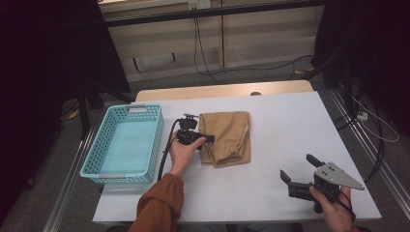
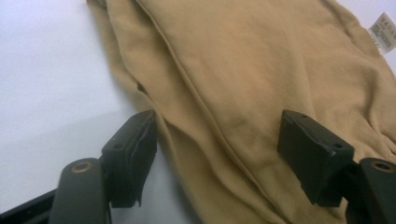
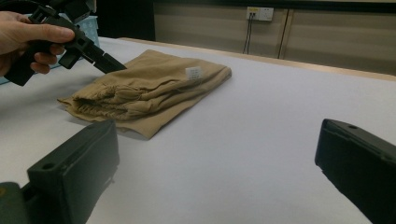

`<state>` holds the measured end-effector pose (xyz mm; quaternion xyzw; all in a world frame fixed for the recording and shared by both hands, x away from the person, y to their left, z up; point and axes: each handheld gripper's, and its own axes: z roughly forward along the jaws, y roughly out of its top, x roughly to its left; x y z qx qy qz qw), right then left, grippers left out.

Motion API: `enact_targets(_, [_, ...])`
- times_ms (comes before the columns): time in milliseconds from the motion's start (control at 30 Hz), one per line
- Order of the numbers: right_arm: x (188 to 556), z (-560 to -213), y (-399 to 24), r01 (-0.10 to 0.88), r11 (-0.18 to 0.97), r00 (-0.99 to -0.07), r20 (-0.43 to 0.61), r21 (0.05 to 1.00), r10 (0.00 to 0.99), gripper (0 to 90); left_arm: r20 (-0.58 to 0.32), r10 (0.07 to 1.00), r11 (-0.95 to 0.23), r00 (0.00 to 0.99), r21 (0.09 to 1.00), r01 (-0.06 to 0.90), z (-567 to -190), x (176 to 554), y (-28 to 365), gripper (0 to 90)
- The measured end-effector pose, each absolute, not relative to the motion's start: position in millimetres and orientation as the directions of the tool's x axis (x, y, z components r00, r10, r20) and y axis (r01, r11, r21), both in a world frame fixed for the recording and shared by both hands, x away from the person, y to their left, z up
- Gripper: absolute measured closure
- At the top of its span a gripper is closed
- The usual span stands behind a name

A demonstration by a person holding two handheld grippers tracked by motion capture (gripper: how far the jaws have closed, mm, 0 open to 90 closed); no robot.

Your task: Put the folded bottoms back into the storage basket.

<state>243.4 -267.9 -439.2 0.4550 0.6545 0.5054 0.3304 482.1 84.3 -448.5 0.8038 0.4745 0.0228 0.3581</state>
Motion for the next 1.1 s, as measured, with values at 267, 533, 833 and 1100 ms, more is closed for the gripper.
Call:
enact_targets(267, [243.7,-440.3,-266.9,0.273,0.085,-0.379,0.026,0.958,0.925,0.0,-0.287,0.779,-0.316,0.557,0.588,0.744,-447.0,480.1,81.1,42.8])
enact_targets(533, [244.2,-441.0,-265.1,0.273,0.098,-0.390,0.017,0.957,0.921,0.0,-0.323,0.769,-0.311,0.552,0.566,0.764,-446.3,479.1,80.6,54.1])
enact_targets(833, [244.0,-440.9,-264.9,0.271,0.099,-0.390,0.015,0.958,0.921,0.0,-0.275,0.786,-0.328,0.554,0.574,0.751,-445.8,474.7,71.5,58.7])
enact_targets(1100, [244.4,-441.0,-264.8,0.270,0.099,-0.392,0.015,0.958,0.920,0.0,-0.267,0.776,-0.339,0.572,0.588,0.734,-448.0,472.6,66.4,78.5])
